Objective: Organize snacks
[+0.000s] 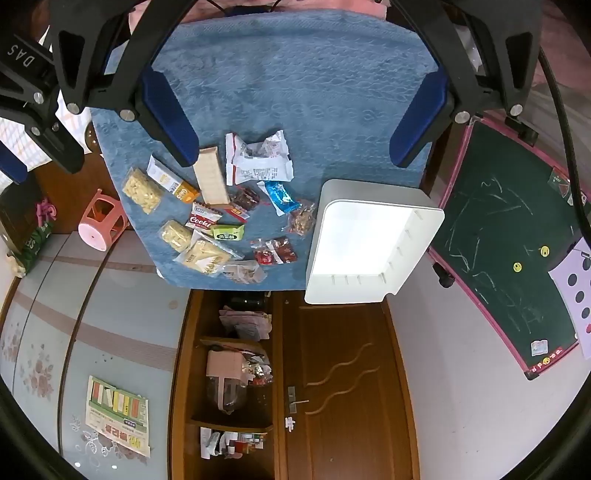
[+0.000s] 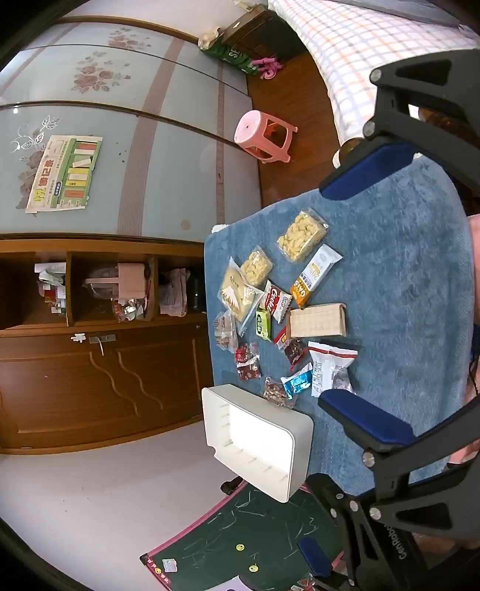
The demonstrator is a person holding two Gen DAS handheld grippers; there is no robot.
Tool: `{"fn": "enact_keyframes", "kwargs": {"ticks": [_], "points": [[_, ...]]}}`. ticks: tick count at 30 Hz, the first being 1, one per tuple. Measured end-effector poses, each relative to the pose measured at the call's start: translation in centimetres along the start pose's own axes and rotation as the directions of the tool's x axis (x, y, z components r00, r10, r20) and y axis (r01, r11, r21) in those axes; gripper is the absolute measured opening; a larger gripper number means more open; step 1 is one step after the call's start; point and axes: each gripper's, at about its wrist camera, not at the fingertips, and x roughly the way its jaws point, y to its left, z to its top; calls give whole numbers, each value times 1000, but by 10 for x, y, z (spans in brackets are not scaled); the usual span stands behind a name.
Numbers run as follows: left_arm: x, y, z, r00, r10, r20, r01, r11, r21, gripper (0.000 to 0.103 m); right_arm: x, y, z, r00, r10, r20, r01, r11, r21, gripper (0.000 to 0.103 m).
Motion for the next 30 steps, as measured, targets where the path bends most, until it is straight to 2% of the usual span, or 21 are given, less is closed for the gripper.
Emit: {"fn": "enact_keyframes", "kwargs": {"ticks": [30], "points": [[2, -2, -4, 1000, 13, -14, -13, 1000, 26, 103, 4, -6, 4, 1000, 7, -8, -7, 1000, 6, 103]]}}
